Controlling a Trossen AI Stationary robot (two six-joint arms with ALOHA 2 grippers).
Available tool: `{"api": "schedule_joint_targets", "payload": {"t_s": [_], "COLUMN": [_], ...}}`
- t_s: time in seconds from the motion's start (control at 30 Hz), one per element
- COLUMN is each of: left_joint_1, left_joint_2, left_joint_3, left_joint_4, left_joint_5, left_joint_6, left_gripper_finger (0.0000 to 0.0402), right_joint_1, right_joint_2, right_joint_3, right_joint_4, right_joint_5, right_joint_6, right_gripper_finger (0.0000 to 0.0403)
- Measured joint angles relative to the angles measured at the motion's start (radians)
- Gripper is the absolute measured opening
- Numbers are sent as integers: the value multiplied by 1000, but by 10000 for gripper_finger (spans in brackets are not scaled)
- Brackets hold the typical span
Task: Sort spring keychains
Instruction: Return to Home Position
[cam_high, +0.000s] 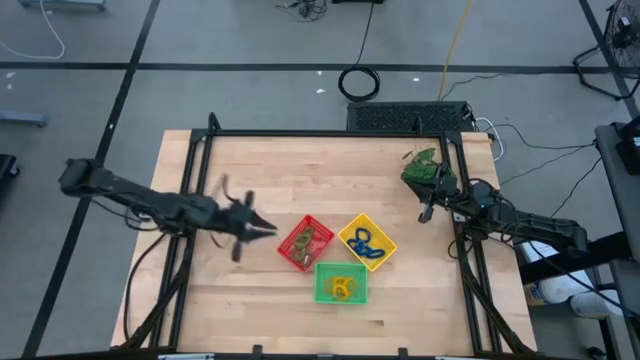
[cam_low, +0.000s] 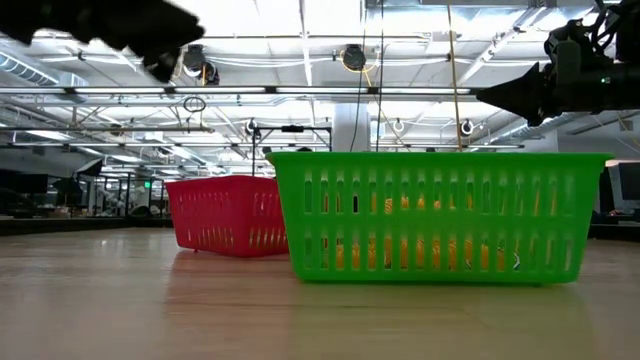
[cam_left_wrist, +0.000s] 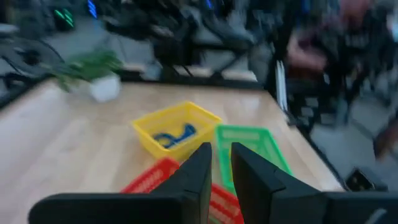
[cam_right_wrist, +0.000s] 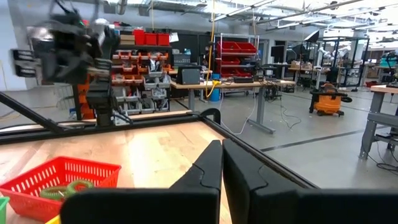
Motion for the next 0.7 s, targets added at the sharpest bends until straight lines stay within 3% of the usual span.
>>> {"api": "schedule_joint_targets", "payload": {"t_s": [0.2, 0.4, 0.57, 0.7], "left_joint_1": [68, 93, 95, 95], "left_joint_2": [-383, -693, -882, -888], "left_joint_3": [-214, -280, -281, -284], "left_joint_4": [3, -205, -408, -430], "left_joint_5": [0, 2, 3, 11], "left_joint_6": [-21, -6, -14, -15], "left_gripper_finger": [67, 67, 67, 67], "right_joint_1": [0, 0, 0, 0], "right_joint_2": [1, 0, 1, 1], "right_joint_3": [0, 0, 0, 0], "right_joint_4": [0, -1, -1, -1], "right_joint_5": [0, 0, 0, 1], "right_joint_6": [0, 0, 0, 0], "right_gripper_finger": [0, 0, 0, 0]}}
